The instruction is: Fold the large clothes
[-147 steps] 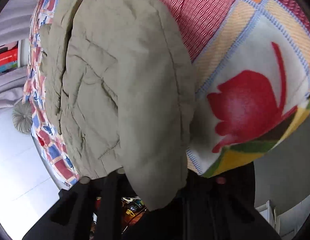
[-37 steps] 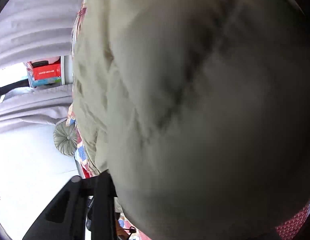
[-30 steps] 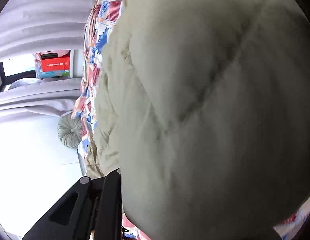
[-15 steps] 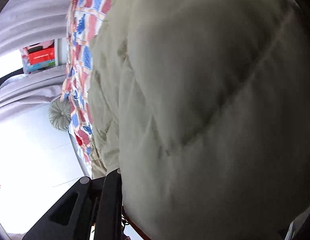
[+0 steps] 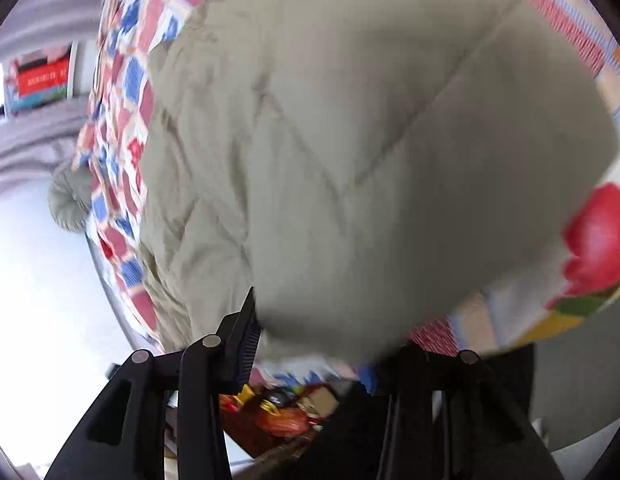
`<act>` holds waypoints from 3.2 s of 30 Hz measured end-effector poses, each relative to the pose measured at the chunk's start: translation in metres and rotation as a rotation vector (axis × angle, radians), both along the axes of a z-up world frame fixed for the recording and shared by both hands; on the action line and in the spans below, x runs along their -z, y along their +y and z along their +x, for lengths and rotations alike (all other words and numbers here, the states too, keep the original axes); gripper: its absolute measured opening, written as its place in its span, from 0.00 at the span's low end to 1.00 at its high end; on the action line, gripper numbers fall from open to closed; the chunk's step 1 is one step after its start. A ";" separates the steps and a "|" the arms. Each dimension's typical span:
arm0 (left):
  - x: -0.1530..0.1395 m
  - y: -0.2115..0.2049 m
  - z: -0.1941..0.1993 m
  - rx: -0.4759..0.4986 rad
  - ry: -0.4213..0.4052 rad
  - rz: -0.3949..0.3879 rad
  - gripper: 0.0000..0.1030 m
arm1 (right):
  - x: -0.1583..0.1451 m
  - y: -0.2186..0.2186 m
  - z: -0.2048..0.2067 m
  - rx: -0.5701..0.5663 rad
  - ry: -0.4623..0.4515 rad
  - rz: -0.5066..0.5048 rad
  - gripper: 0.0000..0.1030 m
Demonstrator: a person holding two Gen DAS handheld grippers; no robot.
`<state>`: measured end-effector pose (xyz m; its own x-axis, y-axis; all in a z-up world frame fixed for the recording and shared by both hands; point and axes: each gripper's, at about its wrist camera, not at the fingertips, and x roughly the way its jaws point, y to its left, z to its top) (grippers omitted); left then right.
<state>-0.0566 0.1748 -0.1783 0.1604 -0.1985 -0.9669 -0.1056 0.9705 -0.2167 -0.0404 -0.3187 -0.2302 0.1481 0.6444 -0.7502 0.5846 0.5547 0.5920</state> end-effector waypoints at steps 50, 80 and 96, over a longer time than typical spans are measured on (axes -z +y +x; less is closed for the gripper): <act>0.098 -0.005 0.218 -0.150 -0.143 0.141 0.51 | 0.037 -0.070 0.164 -0.110 -0.190 -0.577 0.06; 0.040 -0.030 0.076 -0.009 -0.008 0.160 1.00 | -0.037 0.071 0.035 -0.239 -0.129 -0.431 0.07; 0.056 0.029 0.087 0.003 -0.071 0.011 1.00 | -0.031 0.135 0.038 -0.340 -0.160 -0.368 0.89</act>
<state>0.0305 0.2039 -0.2339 0.2280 -0.1887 -0.9552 -0.0872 0.9731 -0.2131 -0.0023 -0.1834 -0.1996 0.1075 0.3746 -0.9209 0.2532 0.8855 0.3897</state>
